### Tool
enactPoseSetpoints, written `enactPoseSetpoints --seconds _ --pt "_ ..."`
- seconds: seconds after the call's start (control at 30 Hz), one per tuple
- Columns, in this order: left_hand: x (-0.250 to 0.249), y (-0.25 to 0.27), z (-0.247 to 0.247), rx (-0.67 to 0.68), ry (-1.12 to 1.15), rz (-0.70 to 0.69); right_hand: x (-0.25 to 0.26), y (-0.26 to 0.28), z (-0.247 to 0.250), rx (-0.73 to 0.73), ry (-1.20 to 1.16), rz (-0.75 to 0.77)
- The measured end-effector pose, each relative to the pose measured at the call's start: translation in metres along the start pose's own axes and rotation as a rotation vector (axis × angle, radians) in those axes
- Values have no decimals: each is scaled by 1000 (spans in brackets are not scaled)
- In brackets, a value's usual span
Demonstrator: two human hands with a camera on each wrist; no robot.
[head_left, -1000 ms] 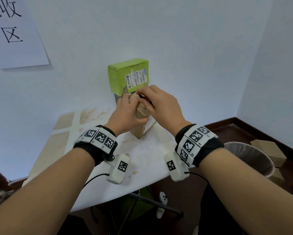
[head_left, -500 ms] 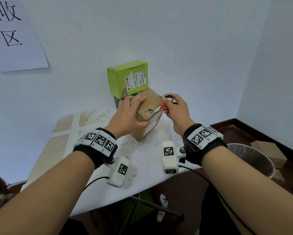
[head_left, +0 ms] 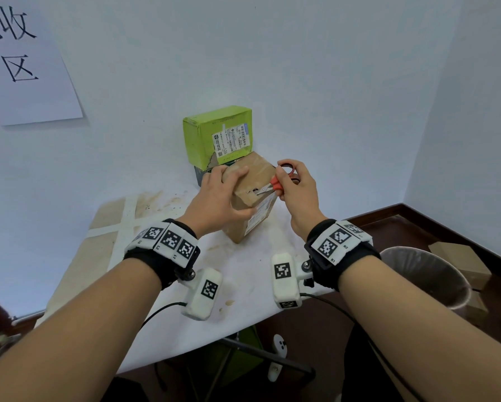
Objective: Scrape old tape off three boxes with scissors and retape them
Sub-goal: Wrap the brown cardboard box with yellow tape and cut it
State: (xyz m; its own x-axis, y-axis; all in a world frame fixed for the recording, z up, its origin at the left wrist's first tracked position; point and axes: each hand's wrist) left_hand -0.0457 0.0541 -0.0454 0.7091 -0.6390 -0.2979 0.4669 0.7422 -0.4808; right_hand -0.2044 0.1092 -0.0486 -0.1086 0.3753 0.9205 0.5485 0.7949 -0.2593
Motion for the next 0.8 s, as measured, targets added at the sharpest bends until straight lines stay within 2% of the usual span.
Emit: enactPoseSetpoints --seconds 0.17,0.8 --pt "3 1 0 -8 24 1 0 -2 -4 47 15 -23" --pt "9 2 1 -18 87 5 -8 -2 -5 75 -190 -106"
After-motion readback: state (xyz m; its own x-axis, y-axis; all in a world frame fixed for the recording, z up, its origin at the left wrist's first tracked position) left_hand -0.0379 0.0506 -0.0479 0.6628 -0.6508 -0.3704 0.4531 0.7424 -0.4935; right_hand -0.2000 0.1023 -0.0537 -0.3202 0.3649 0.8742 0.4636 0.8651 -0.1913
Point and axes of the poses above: each hand's wrist, its own y-axis away from the middle knuckle, its own z-axis out of the back of the hand, x = y × z, and after that the axes turned 4 degrees about -x, right-handed
